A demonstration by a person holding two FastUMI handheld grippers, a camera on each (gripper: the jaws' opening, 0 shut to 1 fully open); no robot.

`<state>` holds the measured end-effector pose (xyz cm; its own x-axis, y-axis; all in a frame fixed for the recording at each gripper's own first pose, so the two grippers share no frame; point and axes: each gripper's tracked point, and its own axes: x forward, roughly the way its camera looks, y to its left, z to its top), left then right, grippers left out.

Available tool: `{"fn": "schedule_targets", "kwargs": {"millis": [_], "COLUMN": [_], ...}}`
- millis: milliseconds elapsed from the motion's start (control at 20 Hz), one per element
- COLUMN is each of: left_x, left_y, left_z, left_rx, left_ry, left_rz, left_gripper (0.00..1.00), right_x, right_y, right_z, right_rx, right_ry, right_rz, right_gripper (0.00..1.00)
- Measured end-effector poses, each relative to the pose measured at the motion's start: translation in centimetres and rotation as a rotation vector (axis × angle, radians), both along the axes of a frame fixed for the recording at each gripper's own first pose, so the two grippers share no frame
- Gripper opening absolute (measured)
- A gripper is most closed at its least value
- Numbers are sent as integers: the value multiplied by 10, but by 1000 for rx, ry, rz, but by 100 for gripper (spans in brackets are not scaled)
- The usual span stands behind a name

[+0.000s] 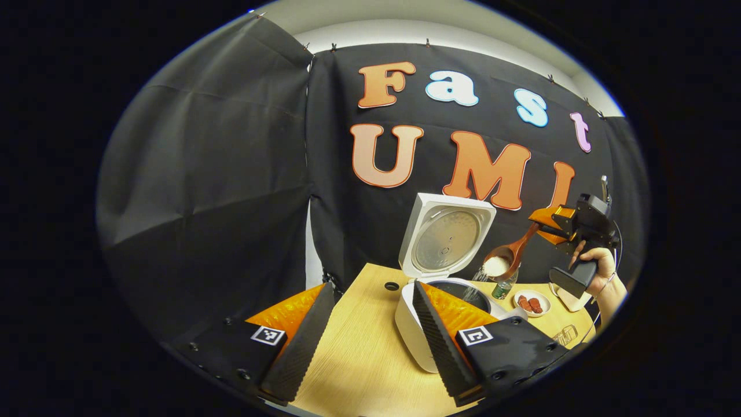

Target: Close the left gripper, press the button to open the rice cooker; take a wooden spoon from the chopstick holder with the right hand, scoop a spoonful of rice and pour it into the rice cooker, then put the wooden spoon back into the chopstick holder.

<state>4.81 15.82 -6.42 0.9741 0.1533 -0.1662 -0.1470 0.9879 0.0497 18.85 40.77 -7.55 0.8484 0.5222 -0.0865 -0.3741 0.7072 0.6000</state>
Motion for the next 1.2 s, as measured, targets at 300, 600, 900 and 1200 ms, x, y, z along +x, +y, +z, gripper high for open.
{"fn": "schedule_targets", "kwargs": {"millis": [300, 600, 900, 1200], "left_x": [-1, -3, -6, -7], "left_y": [6, 12, 14, 9], "left_z": [0, 0, 1, 4], "left_rx": [1, 1, -3, -14], "left_ry": [-2, -3, -4, -11], "left_rz": [6, 14, 14, -8], "left_gripper": [93, 93, 93, 94], "right_x": [-9, -17, -26, -35], "right_y": [10, 20, 27, 34], "right_z": [12, 20, 32, 40], "right_rx": [-65, -123, -169, -226], "right_ry": [-78, -146, -213, -284], "right_rz": [26, 58, 81, 103], "right_gripper": [18, 18, 18, 18]}}
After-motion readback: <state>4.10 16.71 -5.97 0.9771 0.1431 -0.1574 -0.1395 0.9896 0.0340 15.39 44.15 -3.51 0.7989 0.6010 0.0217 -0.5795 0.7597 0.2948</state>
